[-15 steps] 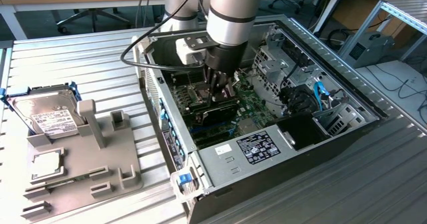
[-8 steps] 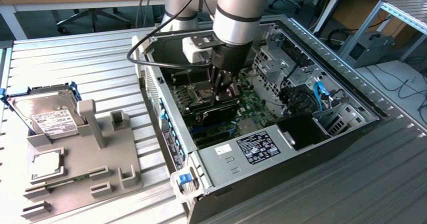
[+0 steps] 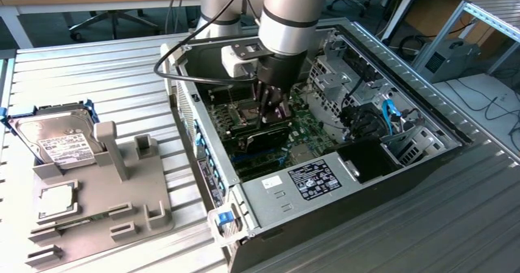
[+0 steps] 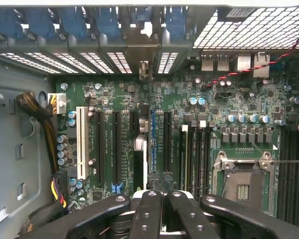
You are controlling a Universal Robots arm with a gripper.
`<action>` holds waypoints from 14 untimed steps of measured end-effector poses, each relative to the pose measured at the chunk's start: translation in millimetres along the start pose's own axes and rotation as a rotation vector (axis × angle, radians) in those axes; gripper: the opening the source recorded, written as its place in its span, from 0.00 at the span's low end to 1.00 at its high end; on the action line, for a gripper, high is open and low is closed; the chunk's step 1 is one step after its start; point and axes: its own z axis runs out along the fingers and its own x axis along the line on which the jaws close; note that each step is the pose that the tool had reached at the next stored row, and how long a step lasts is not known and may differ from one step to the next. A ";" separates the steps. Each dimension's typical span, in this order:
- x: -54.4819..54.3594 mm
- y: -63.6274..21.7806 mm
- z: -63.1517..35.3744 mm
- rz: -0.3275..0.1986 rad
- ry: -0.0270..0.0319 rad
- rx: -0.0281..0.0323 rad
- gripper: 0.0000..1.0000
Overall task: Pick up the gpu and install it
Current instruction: 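Press down on the gpu until it lock into place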
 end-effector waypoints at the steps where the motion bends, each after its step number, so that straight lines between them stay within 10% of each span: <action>1: 2.0 1.2 0.2 0.000 0.0000 0.0000 0.11; 14: 8.0 37.6 3.7 0.000 0.0005 0.0000 0.11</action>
